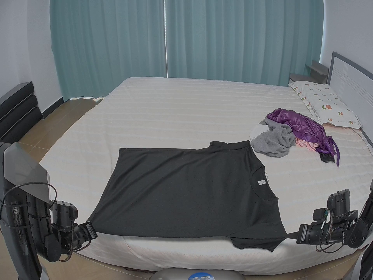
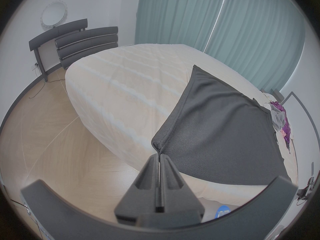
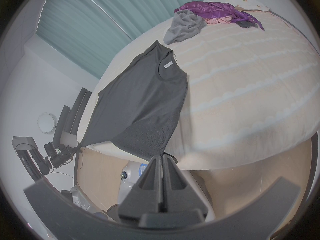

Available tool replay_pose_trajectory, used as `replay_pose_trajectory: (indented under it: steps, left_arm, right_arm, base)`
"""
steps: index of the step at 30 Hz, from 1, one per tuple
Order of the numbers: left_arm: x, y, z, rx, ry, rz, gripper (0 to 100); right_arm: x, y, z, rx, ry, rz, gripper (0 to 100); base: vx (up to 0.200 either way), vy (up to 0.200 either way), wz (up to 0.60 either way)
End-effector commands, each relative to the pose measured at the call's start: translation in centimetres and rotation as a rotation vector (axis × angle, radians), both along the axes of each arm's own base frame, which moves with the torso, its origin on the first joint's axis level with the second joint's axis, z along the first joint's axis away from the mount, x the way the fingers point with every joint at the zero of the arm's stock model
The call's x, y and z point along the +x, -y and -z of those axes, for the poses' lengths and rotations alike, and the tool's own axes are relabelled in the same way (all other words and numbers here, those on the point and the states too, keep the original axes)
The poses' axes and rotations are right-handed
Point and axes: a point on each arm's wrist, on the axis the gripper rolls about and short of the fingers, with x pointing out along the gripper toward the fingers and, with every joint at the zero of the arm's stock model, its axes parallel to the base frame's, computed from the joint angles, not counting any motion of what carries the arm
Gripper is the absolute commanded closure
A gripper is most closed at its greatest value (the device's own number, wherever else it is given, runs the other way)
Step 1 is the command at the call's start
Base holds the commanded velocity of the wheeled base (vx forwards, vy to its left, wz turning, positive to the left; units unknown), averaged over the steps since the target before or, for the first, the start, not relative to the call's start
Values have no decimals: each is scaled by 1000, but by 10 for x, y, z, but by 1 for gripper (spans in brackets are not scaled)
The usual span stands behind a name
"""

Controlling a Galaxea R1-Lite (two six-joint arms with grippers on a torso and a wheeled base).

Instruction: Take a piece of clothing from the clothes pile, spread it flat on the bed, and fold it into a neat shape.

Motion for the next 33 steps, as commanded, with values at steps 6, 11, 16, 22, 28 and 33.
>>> replay_pose_trajectory:
  steps: [6,11,16,22,28,33]
  left_arm:
    - [-10,-5,-8,25,-42,4,100]
    - [-14,-4,-4,41,-100,25,100]
    - [-18,-2,0,47,-152,42,100]
    - [-18,1,5,44,-172,54,100]
    - [-18,2,7,38,-179,61,100]
    - [-19,4,10,37,-190,68,100]
  right_arm:
    - [-19,3,-10,-23,-35,-16,100]
    - [-21,4,-4,-52,-73,-46,100]
    - [-20,2,7,-65,-137,-68,100]
    - [-11,0,27,-88,-210,-90,100]
    - [6,-4,37,-70,-111,-83,0]
    - [19,-5,51,-64,-66,-73,0]
  base:
    - [0,0,0]
    - [0,0,0]
    - [0,0,0]
    - [0,0,0]
    - [0,0,0]
    - [0,0,0]
